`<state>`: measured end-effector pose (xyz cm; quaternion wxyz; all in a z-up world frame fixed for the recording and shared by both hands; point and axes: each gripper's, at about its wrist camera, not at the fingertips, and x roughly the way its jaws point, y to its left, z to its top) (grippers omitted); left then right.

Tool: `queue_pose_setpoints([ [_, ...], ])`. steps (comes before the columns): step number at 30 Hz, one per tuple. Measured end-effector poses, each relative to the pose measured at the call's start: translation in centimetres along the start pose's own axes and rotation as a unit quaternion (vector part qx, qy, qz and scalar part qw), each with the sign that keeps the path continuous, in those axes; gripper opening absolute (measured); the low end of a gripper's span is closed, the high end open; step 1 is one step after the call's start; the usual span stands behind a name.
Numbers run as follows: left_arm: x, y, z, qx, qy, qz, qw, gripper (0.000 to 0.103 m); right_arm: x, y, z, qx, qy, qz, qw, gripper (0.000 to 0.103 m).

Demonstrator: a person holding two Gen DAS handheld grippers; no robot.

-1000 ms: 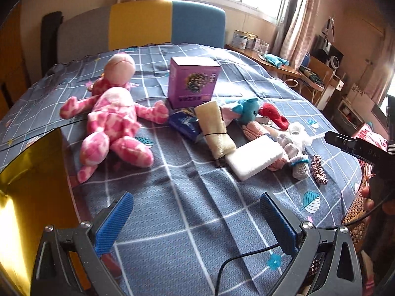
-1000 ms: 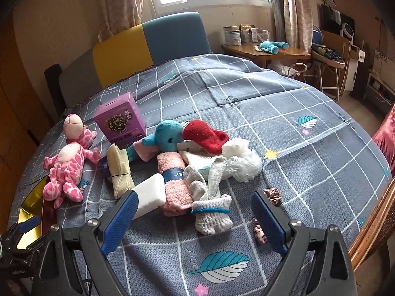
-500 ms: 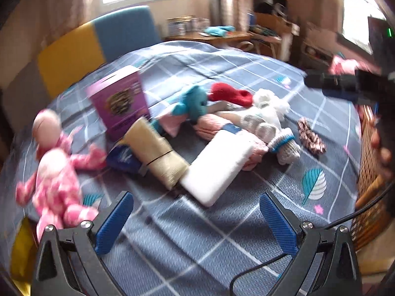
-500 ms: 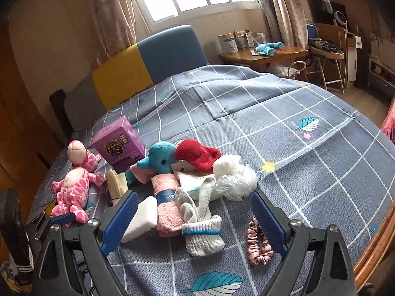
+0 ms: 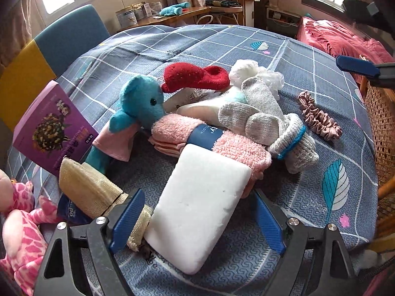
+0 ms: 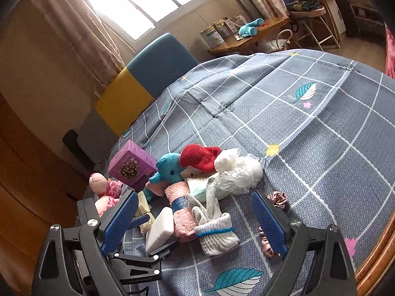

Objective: Organize soft objects
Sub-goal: 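Move the left tool to the white sponge block and grasp it, then carry the sponge into the gold box with the left tool while the right tool grasps the plastic-wrapped item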

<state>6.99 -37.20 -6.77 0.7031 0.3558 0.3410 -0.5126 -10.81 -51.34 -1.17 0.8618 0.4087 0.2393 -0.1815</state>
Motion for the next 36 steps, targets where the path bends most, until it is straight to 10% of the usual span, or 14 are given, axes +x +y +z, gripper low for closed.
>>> queue_pose_setpoints([
  [4, 1.2, 0.2, 0.4, -0.005, 0.004, -0.019, 0.9998, 0.058, 0.1, -0.2, 0.0, 0.005, 0.005, -0.005, 1.000, 0.094],
  [7, 1.5, 0.3, 0.3, -0.017, 0.009, -0.034, 0.9992, 0.053, 0.6, -0.3, 0.0, 0.009, 0.020, -0.013, 1.000, 0.092],
  [14, -2.5, 0.2, -1.0, -0.045, -0.038, -0.033, 0.9977, 0.053, 3.9, 0.1, 1.2, 0.011, 0.092, -0.059, 0.994, 0.072],
  [25, -10.3, 2.3, -6.1, -0.174, -0.099, -0.015, 0.9797, 0.053, 12.5, -0.9, 4.8, -0.043, 0.143, -0.208, 0.967, 0.072],
  [30, -13.0, 3.6, -9.2, -0.238, -0.110, -0.010, 0.9650, 0.054, 14.0, -1.9, 4.1, -0.056, 0.166, -0.224, 0.959, 0.044],
  [36, -16.0, 5.0, -12.8, -0.312, -0.127, 0.000, 0.9416, 0.054, 14.1, -2.6, 4.2, -0.048, 0.174, -0.214, 0.960, 0.041],
])
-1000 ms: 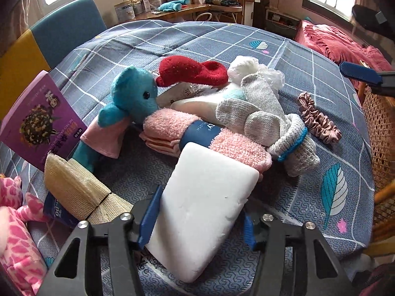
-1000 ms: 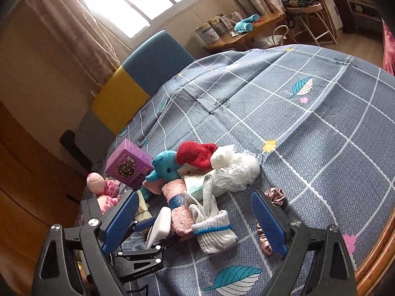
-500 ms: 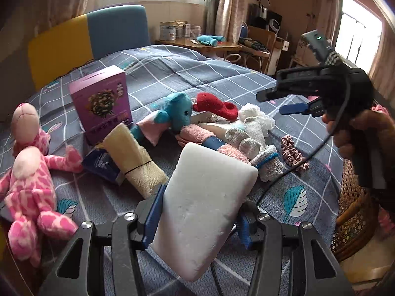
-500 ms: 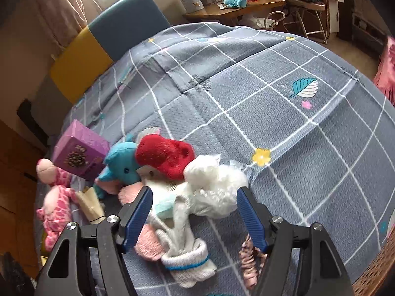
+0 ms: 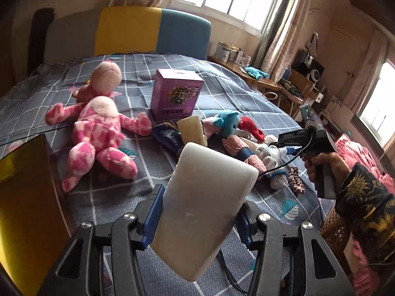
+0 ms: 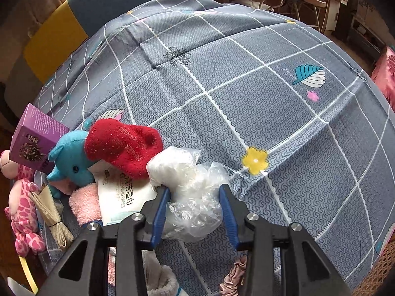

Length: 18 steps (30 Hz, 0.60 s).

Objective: Organize soft objects
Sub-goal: 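Carry the sponge into the gold box with the left tool while the right tool grasps the plastic-wrapped item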

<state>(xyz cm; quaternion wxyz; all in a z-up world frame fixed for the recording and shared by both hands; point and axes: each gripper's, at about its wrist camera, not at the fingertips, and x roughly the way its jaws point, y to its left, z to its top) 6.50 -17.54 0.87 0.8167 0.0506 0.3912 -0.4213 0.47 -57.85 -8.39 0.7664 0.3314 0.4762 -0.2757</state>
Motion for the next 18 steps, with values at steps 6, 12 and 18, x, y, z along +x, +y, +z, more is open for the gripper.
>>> queue_pose_setpoints([
  [6, -4.8, 3.8, -0.9, -0.057, -0.029, 0.031, 0.9975, 0.054, 0.3, -0.9, 0.3, 0.025, 0.012, 0.035, 0.999, 0.042],
  [12, -9.1, 8.6, -3.3, -0.092, -0.050, 0.083, 0.9910, 0.054, 0.3, -0.7, 0.3, 0.017, 0.007, 0.029, 0.999, 0.041],
  [18, -12.3, 14.5, -5.9, -0.154, -0.047, 0.148, 0.9757, 0.054, 0.5, 0.2, 0.1, -0.018, 0.002, 0.004, 1.000, 0.041],
])
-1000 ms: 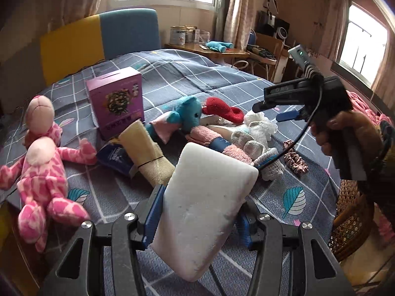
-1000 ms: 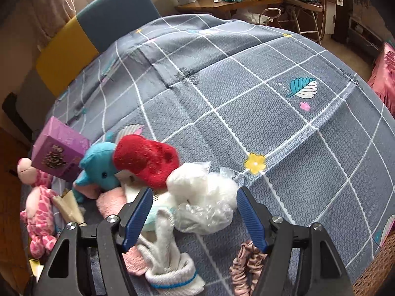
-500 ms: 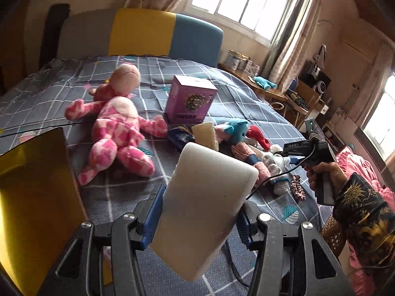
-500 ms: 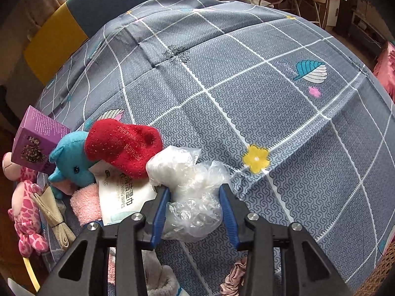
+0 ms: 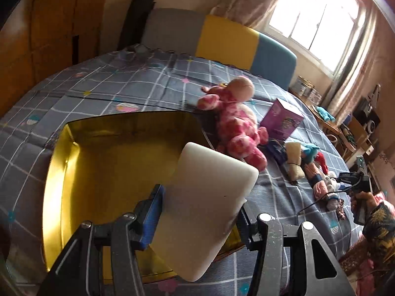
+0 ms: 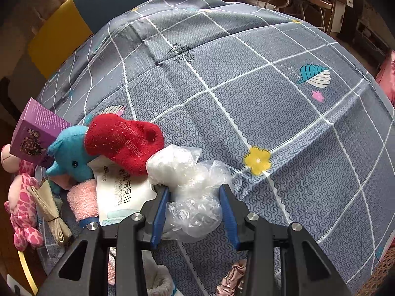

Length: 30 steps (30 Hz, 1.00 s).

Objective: Organize soft objects
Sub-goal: 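Carry the sponge into the gold box with the left tool while the right tool grasps the plastic-wrapped item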

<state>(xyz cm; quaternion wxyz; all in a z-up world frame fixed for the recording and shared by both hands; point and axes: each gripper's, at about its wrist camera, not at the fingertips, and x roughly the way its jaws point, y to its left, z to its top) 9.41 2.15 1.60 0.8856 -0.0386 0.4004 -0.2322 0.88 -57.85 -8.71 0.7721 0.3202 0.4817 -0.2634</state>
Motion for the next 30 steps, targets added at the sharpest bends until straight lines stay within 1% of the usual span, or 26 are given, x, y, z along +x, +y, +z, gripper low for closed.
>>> queue_pose_setpoints([
  [4, 0.0, 4.4, 0.1, -0.055, 0.009, 0.030, 0.9980, 0.054, 0.0, -0.1, 0.0, -0.002, -0.001, -0.003, 1.000, 0.042],
  [7, 0.6, 6.1, 0.8, -0.082, 0.012, 0.043, 0.9956, 0.054, -0.1, 0.1, -0.1, -0.009, -0.004, -0.011, 1.000, 0.042],
  [8, 1.3, 6.2, 1.3, -0.085, 0.018, 0.053, 0.9948, 0.055, -0.1, 0.3, -0.1, -0.014, -0.004, -0.015, 1.000, 0.042],
  [12, 4.8, 6.2, 3.2, -0.105, 0.043, 0.063, 0.9915, 0.057, -0.1, 0.9, -0.1, -0.034, -0.007, -0.033, 0.999, 0.042],
  [13, 5.9, 6.0, 3.9, -0.100, 0.048, 0.063, 0.9918, 0.058, -0.1, 1.0, -0.1, -0.039, -0.008, -0.037, 0.999, 0.042],
  [15, 8.0, 5.5, 5.0, -0.095, 0.059, 0.077, 0.9908, 0.060, -0.1, 1.3, -0.2, -0.047, -0.009, -0.044, 0.998, 0.042],
  [16, 9.0, 5.4, 5.5, -0.101, 0.065, 0.069, 0.9903, 0.060, 0.0, 1.4, -0.2, -0.050, -0.009, -0.046, 0.998, 0.042],
  [17, 10.2, 5.4, 6.0, -0.108, 0.072, 0.061, 0.9896, 0.063, 0.0, 1.4, -0.3, -0.054, -0.010, -0.049, 0.997, 0.042],
  [18, 11.3, 5.4, 6.4, -0.116, 0.078, 0.067, 0.9879, 0.066, -0.1, 1.5, -0.3, -0.057, -0.010, -0.051, 0.997, 0.042],
  [19, 12.3, 5.5, 6.7, -0.124, 0.084, 0.071, 0.9862, 0.072, 0.0, 1.6, -0.3, -0.061, -0.011, -0.054, 0.997, 0.042],
  [20, 13.4, 5.4, 7.1, -0.124, 0.090, 0.066, 0.9860, 0.079, 0.0, 1.7, -0.4, -0.064, -0.011, -0.056, 0.996, 0.042],
  [21, 14.2, 5.2, 7.3, -0.121, 0.093, 0.069, 0.9858, 0.081, 0.0, 1.7, -0.4, -0.067, -0.011, -0.058, 0.996, 0.042],
  [22, 14.8, 5.2, 7.5, -0.122, 0.095, 0.081, 0.9846, 0.083, 0.0, 1.8, -0.4, -0.070, -0.012, -0.061, 0.996, 0.042],
  [23, 15.3, 5.1, 7.6, -0.125, 0.097, 0.087, 0.9836, 0.085, 0.1, 2.0, -0.4, -0.073, -0.012, -0.063, 0.995, 0.041],
  [25, 15.7, 4.8, 7.8, -0.117, 0.095, 0.090, 0.9844, 0.085, 0.1, 2.2, -0.4, -0.078, -0.013, -0.067, 0.995, 0.041],
  [27, 15.4, 4.8, 7.8, -0.115, 0.087, 0.098, 0.9847, 0.085, 0.2, 2.4, -0.5, -0.085, -0.014, -0.072, 0.994, 0.041],
  [30, 13.8, 4.8, 7.5, -0.111, 0.069, 0.113, 0.9850, 0.085, 0.2, 2.7, -0.7, -0.095, -0.016, -0.080, 0.992, 0.040],
])
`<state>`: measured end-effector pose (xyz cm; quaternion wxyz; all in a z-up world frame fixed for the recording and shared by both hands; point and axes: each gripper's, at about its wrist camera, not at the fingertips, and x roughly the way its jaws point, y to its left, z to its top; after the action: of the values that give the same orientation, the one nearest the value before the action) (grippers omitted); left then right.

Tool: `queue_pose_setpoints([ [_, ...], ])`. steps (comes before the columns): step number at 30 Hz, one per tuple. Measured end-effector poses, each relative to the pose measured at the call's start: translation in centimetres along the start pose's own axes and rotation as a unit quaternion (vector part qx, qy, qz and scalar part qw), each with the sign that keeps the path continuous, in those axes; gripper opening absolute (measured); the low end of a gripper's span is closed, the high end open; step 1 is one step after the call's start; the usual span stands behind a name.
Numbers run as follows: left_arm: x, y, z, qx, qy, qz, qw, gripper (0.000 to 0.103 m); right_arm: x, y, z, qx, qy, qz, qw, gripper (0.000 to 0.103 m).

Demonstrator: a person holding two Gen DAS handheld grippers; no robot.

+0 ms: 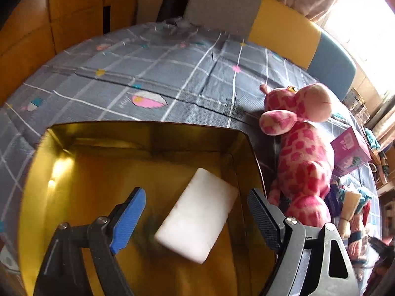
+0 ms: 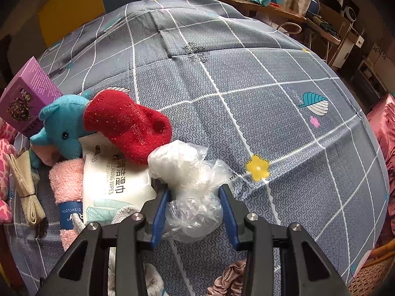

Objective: Organize soft objects
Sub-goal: 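Carry the sponge into the gold box with the left tool while the right tool grasps the plastic-wrapped item, then carry the plastic-wrapped item into the gold box and open the right tool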

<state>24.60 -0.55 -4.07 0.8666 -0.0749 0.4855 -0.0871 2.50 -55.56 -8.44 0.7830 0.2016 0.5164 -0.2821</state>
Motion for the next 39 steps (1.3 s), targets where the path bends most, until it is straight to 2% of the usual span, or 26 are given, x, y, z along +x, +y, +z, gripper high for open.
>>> queue_pose_setpoints([
  [7, -6.2, 0.1, -3.8, 0.029, -0.062, 0.020, 0.9975, 0.090, -0.4, 1.0, -0.4, -0.022, -0.010, -0.020, 0.999, 0.037],
  [13, -10.2, 0.1, -7.5, 0.041, -0.090, 0.026, 0.9948, 0.094, -1.4, 0.6, -0.3, -0.012, -0.034, -0.017, 0.999, 0.034],
  [20, -12.1, 0.8, -10.7, 0.030, -0.089, 0.042, 0.9947, 0.094, -1.6, 0.6, -0.1, -0.009, -0.040, -0.013, 0.999, 0.034],
  [25, -12.6, 1.2, -11.9, 0.028, -0.091, 0.049, 0.9942, 0.095, -2.7, 0.4, 0.0, 0.001, -0.067, -0.006, 0.998, 0.034],
  [31, -13.1, 1.4, -12.6, 0.027, -0.092, 0.048, 0.9942, 0.095, -5.3, 1.2, -0.1, -0.006, -0.125, 0.022, 0.992, 0.034],
  [36, -13.3, 1.7, -13.0, 0.031, -0.092, 0.052, 0.9939, 0.095, -6.4, 2.9, -0.8, -0.023, -0.125, 0.067, 0.990, 0.034],
  [39, -13.4, 2.1, -13.2, 0.029, -0.093, 0.052, 0.9939, 0.095, -7.9, 4.8, -1.8, -0.041, -0.125, 0.109, 0.985, 0.034],
])
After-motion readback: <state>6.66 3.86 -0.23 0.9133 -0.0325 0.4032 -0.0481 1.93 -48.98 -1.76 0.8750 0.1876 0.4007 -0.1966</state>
